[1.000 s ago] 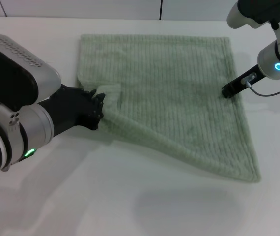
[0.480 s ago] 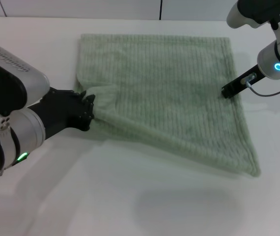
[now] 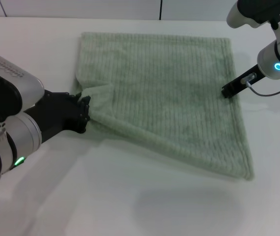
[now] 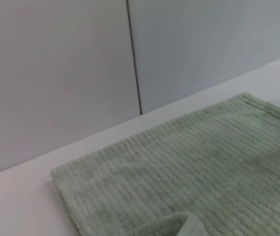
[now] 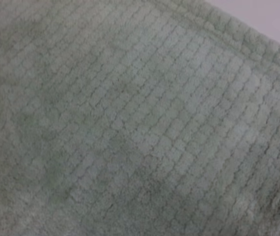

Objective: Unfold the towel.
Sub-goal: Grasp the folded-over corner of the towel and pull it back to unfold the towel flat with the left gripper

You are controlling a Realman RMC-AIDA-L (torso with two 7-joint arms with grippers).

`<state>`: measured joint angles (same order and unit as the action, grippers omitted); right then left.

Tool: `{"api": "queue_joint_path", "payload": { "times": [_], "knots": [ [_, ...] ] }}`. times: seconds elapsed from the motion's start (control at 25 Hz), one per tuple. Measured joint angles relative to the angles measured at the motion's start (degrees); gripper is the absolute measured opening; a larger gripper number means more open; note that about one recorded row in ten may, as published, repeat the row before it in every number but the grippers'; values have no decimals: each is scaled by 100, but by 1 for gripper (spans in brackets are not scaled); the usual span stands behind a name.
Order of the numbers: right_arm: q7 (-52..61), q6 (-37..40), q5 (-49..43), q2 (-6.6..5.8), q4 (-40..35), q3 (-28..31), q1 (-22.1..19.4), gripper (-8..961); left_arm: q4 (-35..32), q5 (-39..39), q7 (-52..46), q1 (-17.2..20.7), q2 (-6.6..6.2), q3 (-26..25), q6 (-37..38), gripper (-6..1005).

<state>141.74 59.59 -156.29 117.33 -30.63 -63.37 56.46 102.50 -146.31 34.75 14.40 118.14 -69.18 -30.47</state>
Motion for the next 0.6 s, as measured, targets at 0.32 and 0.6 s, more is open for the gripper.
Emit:
{"api": "queue_joint_path", "payload": {
  "times": [0.32,0.6],
  "knots": [
    [12,-5,-50,0,-4,0,-10,12,-40,-12,39,88,-2,107,233,135],
    [26,-10,-59,0,-3,0,-24,16,-80,-12,38,89,-2,79,466,139]
  ]
}}
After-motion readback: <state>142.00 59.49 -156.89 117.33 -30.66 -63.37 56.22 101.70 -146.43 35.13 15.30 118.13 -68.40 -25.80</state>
